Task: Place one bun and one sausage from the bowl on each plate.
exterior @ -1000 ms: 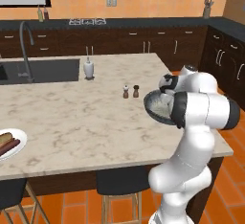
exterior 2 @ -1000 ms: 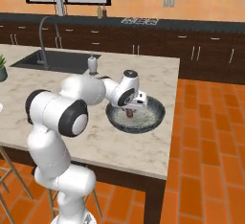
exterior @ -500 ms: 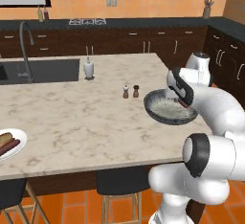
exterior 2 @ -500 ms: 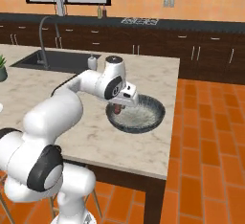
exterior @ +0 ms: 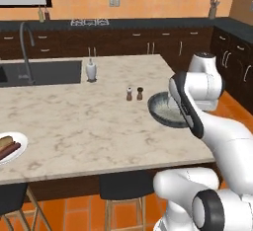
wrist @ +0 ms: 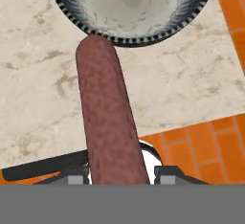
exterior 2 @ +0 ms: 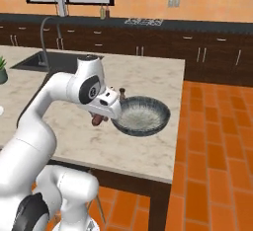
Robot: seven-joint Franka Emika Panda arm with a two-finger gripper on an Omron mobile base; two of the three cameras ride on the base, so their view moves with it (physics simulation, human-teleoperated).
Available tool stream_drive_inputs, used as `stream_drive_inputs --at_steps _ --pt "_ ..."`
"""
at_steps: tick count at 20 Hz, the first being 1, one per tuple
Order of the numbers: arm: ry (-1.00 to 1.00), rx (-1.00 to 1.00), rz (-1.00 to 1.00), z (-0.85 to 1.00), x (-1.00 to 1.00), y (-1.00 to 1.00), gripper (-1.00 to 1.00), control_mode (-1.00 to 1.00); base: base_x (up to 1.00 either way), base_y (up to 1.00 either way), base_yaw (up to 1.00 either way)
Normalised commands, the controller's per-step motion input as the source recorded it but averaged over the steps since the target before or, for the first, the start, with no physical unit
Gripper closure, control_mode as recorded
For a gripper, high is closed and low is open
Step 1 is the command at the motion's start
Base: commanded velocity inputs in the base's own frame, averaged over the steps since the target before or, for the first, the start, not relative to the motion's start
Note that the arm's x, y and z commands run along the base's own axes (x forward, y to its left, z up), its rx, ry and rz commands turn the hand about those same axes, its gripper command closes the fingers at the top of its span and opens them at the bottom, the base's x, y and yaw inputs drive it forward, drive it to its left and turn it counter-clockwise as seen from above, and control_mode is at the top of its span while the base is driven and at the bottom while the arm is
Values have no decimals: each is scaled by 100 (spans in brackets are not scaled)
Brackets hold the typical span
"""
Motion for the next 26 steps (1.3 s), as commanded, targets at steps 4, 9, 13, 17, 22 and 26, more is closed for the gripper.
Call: stream_drive_inputs --at_steps 4,9,13,17,22,26 --pt "0 0 0 0 0 0 100 100 -100 78 -5" --pt "0 0 0 0 0 0 100 100 -62 100 -11" --pt "0 0 0 0 0 0 100 100 -16 100 -13" --pt "0 0 0 0 0 0 100 100 0 100 -14" --pt "0 0 0 0 0 0 100 100 0 100 -16" --pt "0 0 0 0 0 0 100 100 0 100 -16"
